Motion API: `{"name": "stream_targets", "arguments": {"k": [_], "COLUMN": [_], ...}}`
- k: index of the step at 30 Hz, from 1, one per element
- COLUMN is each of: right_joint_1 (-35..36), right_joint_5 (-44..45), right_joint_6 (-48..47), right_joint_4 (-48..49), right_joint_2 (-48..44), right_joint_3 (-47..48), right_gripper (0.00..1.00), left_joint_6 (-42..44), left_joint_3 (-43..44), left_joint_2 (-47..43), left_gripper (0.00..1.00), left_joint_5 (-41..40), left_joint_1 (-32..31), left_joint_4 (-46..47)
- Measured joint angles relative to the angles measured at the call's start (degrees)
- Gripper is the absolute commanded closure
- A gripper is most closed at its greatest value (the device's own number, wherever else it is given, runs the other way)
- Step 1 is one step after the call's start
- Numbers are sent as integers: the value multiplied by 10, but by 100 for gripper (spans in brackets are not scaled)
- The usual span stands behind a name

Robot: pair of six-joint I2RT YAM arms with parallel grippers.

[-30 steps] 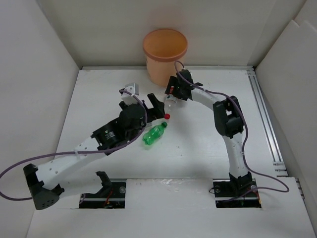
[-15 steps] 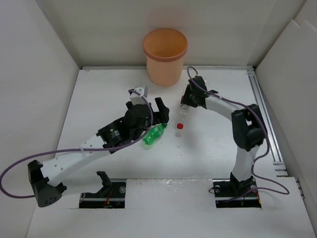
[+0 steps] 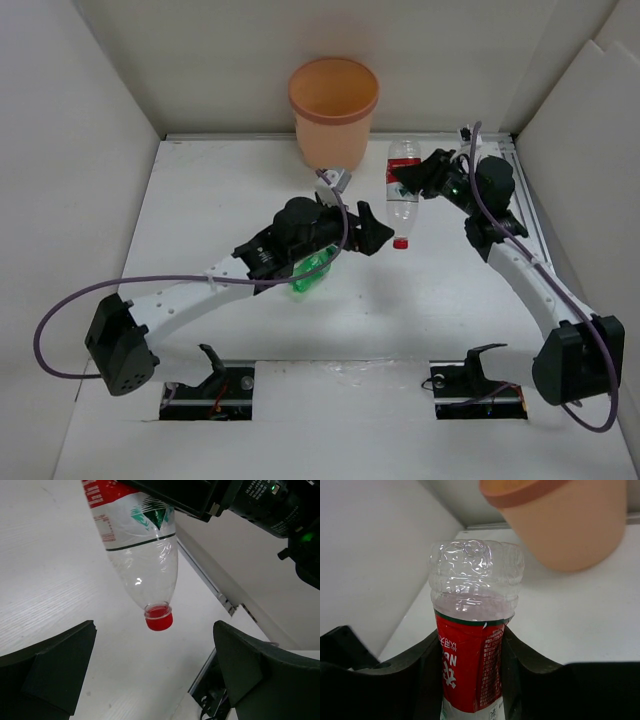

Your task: Put the plastic bottles in the bin

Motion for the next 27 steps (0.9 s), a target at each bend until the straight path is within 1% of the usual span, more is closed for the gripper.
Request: {"name": "stream_targets", "arguments": {"k": [4,9,16,20,21,22,23,24,25,26,27], "right_joint_1": [-8,-11,-10,-8,-7,-7,-7,-7,-8,-11,-13], "right_joint_5": [-75,-130,-167,-187,-190,-195,-198,-202,-206,-210,-210], "right_joint_6": [26,62,112,155,168,182,196,210,224,231,233], "right_joint_4": [45,87,166,225,242,260,278,295,308,322,329], "right_joint_2": [-16,-60,-89,-86,-83,-79,-74,-70,-67,-67,-68], "right_joint_3": [-21,-43,-64,-86,-92,-98,-102,-105,-108,-108,-109], "right_gripper": [100,100,100,100,100,99,96,92,78,62,40], "left_joint_6": [0,0,-14,-43,-53,-63,-72,-79,-87,-90,-93], "left_joint_3": [13,40,47,47,47,47,47,47,47,47,48], "left_joint_2": [45,90,99,113,118,124,130,135,140,144,148], "left_gripper": [0,0,0,0,3,6,15,45,62,75,91], "left_joint_5": [51,76,103,148,162,179,193,201,204,206,214], "left_joint_1": [0,0,-3,-1,-1,0,0,0,1,6,10], "left_joint_4": [45,64,107,173,192,213,231,243,248,249,257]}}
